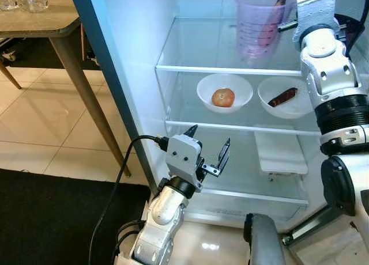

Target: Restocking fridge

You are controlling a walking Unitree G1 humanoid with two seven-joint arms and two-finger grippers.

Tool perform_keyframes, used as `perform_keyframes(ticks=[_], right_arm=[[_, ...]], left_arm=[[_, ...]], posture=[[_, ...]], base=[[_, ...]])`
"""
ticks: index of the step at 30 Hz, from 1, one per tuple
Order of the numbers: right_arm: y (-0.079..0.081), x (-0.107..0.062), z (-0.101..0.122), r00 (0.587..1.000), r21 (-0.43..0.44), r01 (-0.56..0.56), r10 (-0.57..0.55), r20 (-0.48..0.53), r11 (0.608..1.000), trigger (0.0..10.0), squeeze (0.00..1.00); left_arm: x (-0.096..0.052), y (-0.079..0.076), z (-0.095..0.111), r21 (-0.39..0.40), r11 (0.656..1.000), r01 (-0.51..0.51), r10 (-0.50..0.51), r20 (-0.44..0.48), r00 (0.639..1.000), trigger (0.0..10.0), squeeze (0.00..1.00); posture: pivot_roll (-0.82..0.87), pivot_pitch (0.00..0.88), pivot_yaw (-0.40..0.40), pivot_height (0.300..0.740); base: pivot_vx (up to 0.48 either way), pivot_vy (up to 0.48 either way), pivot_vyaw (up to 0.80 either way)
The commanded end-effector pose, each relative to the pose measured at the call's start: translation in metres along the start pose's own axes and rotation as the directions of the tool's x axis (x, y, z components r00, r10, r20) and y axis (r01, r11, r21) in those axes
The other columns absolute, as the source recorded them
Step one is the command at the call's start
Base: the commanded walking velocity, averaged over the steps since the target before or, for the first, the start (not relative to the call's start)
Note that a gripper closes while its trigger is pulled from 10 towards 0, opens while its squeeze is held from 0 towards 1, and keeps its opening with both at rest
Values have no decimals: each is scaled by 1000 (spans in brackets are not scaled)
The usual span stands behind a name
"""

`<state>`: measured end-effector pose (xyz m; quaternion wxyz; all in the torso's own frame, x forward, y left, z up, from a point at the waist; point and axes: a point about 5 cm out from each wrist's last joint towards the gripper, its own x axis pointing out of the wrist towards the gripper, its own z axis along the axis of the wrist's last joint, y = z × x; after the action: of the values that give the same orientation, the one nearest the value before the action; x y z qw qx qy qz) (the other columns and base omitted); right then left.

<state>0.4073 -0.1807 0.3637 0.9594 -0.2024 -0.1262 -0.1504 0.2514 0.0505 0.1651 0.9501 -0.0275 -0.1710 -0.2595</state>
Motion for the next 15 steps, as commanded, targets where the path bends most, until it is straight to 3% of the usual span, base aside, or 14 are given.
perform_keyframes(ticks=[1,5,13,14,15], right_arm=[[0,1,-2,999,25,-7,8,-40,1000,10000,1000],[6,1,-2,998,58,-37,39,-45,998,10000,1000],[-5,0,3,998,89,-67,68,-12,994,10000,980],[-7,-2,3,996,93,-92,92,-2,991,10000,824],[-7,-2,3,996,93,-92,92,-2,991,10000,824]], left_arm=[[-1,-4,-4,-15,1000,-7,7,-12,1000,10000,0],[-2,-5,-4,-15,1000,-8,7,-12,1000,10000,0],[-2,-5,-5,-15,1000,-7,7,-12,1000,10000,0],[-2,-5,-5,-15,1000,-7,7,-12,1000,10000,0],[-2,-5,-5,-15,1000,-7,7,-12,1000,10000,0]], posture=[[0,104,-7,369],[-1,102,-8,369],[-4,96,-7,369],[-3,96,-7,369],[-3,96,-7,369]], base=[[0,0,0],[0,0,0],[0,0,0],[0,0,0],[0,0,0]])
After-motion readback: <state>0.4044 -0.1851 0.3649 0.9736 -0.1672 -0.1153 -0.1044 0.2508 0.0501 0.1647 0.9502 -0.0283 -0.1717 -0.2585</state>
